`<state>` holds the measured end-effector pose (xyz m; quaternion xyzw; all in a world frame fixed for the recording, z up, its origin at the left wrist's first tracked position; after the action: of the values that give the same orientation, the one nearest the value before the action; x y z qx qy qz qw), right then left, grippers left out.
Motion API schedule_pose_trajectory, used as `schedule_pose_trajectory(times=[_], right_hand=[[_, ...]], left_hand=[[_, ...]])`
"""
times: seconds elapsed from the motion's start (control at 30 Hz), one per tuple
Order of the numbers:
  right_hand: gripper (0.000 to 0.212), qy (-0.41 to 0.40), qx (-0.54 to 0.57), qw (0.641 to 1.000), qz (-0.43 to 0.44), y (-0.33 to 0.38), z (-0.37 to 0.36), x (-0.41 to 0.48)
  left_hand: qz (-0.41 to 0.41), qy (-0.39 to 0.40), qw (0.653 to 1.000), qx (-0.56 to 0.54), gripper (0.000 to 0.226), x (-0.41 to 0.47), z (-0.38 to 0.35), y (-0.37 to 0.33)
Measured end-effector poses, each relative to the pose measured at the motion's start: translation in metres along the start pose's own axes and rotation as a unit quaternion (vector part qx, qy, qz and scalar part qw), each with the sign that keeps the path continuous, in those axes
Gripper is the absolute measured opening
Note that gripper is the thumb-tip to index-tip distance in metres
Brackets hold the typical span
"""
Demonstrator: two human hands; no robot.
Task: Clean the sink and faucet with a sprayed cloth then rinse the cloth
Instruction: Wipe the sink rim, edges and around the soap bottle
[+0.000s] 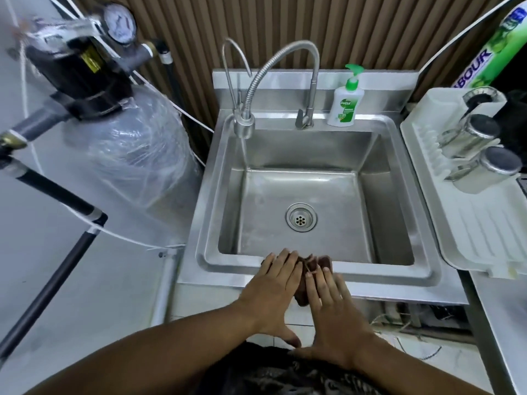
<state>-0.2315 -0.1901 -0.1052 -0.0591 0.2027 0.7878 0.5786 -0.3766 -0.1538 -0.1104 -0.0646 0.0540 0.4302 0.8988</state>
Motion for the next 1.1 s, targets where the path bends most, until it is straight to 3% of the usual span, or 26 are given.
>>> schedule_pose_trajectory(times=[0.23,0.4,0.53,0.67,0.9,1.1], right_hand=[[0.132,0.037,-0.006,0.998,0.056,0.086,-0.023,0.035],[0.126,0.001,-0.034,0.991,0.127,0.149,-0.006,0.067],[0.093,0.033,0.01,0.996,0.083,0.166,0.0,0.101],[0.104,0.057,0.041,0.996,0.045,0.175,0.005,0.126],[0.096,0.051,0.079,0.996,0.004,0.174,0.016,0.164],[0.093,0.068,0.069,0.995,-0.009,0.165,0.043,0.208]], left_hand=[[0.076,0.0,0.997,0.005,0.144,-0.075,-0.006,0.065],[0.123,-0.009,0.992,0.005,0.131,-0.103,-0.003,0.117],[0.137,-0.011,0.99,-0.044,0.151,-0.104,0.002,0.148],[0.134,-0.004,0.988,-0.072,0.157,-0.089,0.004,0.175],[0.152,0.02,0.985,-0.077,0.168,-0.059,0.012,0.204],[0.22,0.056,0.971,-0.071,0.168,-0.028,0.017,0.223]])
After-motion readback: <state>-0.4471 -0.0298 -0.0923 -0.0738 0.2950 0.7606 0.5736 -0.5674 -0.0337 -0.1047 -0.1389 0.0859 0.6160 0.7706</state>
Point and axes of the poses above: each hand's wrist, its own x-axis towards the middle knuckle, its own z-axis out of the back of the hand, y = z × x, the point moved 4 cm from there along x, towards the middle knuckle, and after that the axes turned 13 degrees about -y, right-handed, at the moved point
